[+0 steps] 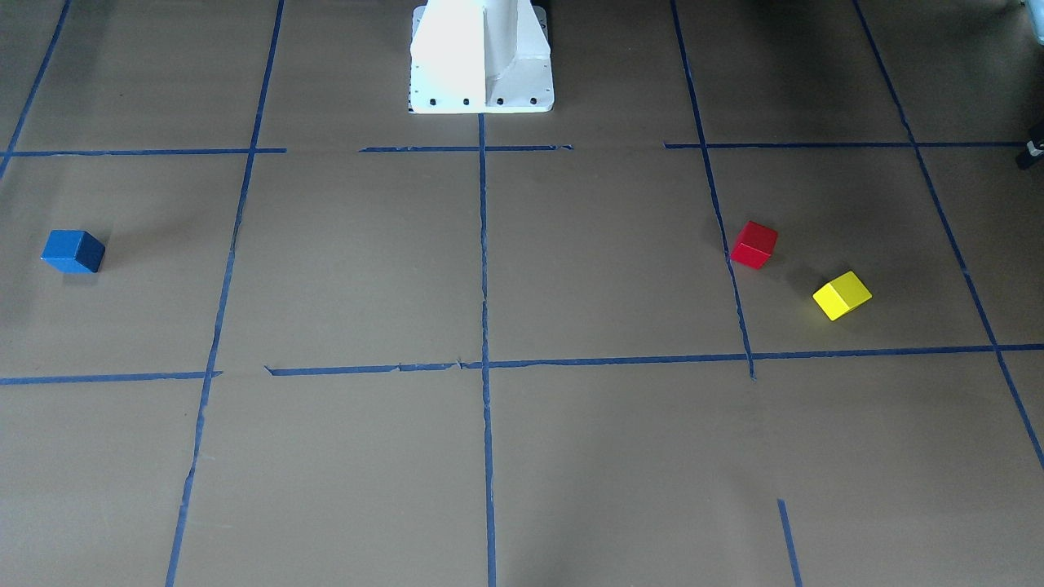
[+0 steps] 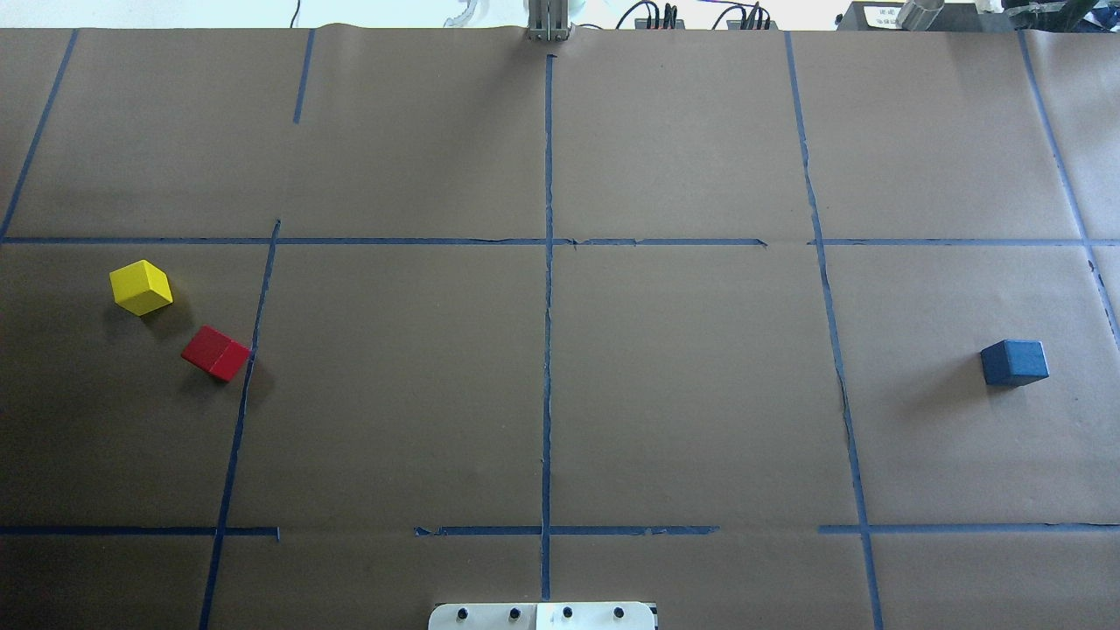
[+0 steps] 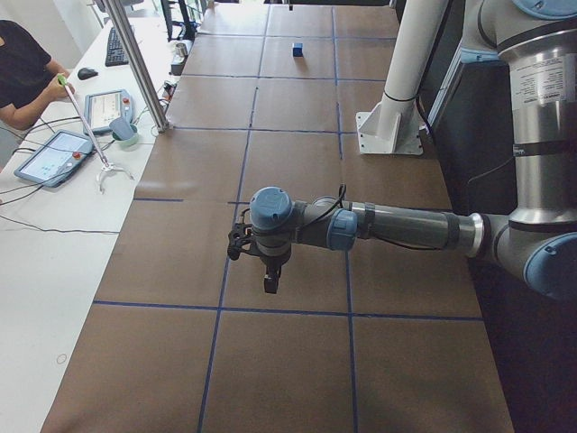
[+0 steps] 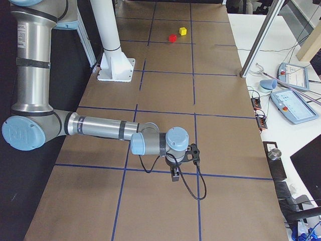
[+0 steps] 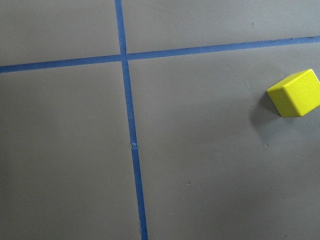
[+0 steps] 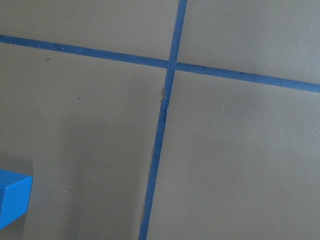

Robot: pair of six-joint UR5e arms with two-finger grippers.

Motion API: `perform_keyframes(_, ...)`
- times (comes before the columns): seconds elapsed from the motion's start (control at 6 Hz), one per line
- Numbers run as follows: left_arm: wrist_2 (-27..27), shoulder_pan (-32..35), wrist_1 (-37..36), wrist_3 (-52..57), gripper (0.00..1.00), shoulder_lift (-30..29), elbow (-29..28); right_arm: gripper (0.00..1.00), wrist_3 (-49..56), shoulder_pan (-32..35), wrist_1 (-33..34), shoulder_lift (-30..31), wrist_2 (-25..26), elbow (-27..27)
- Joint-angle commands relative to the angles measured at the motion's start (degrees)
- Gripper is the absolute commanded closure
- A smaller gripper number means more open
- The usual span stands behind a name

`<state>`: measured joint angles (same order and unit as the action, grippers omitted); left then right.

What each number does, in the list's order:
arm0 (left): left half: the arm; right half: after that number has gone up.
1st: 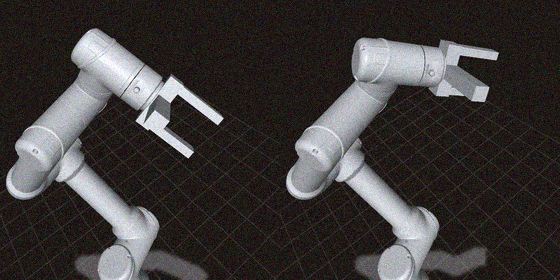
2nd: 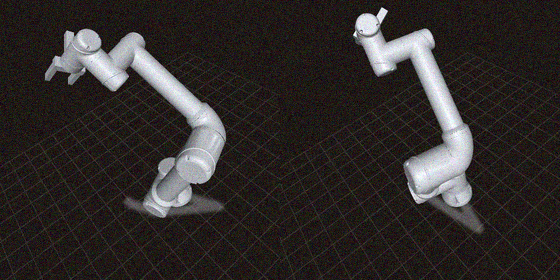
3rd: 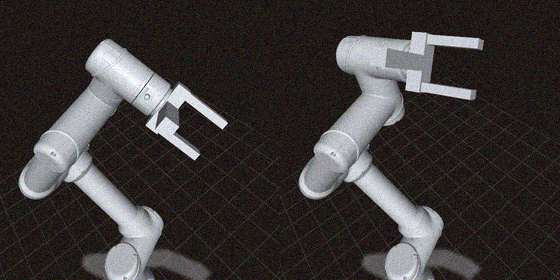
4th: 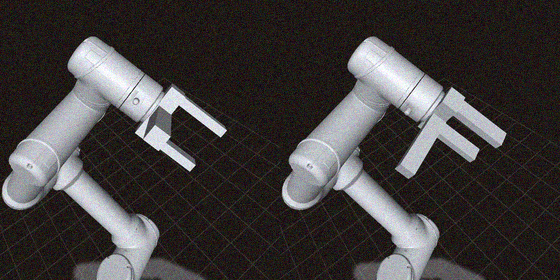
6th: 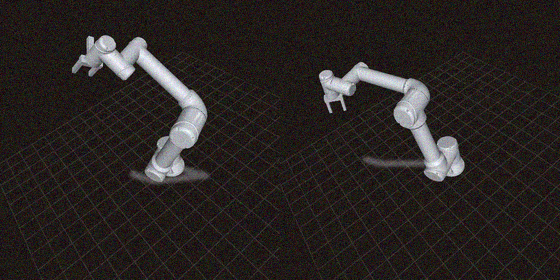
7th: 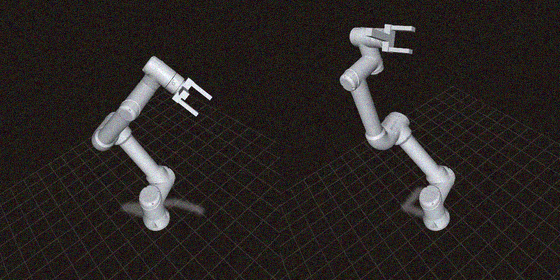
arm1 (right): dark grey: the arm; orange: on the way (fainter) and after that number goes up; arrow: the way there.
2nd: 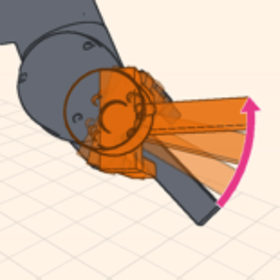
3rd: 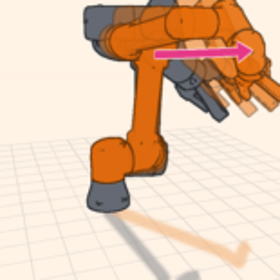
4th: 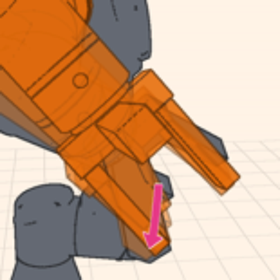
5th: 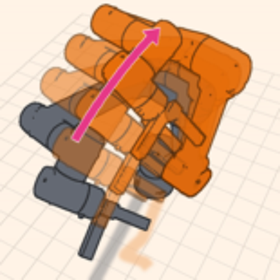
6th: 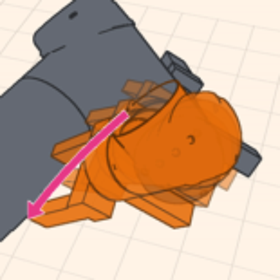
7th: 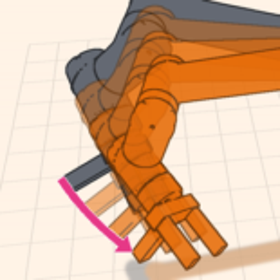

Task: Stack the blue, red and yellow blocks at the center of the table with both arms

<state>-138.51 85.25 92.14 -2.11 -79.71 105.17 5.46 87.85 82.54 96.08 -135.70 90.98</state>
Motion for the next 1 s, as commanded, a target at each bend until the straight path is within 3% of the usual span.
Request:
perform_keyframes(0.0,0.16,-0.70,0.66,0.26,0.00,1.56,0.21,0.00,0.08,0.22,1.04,0.85,0.17,2.08)
perform_keyframes(0.83,-0.45,-1.06,0.76,-0.18,0.00,1.84,-0.05,0.00,0.08,-0.05,0.08,1.91,-0.35,2.10)
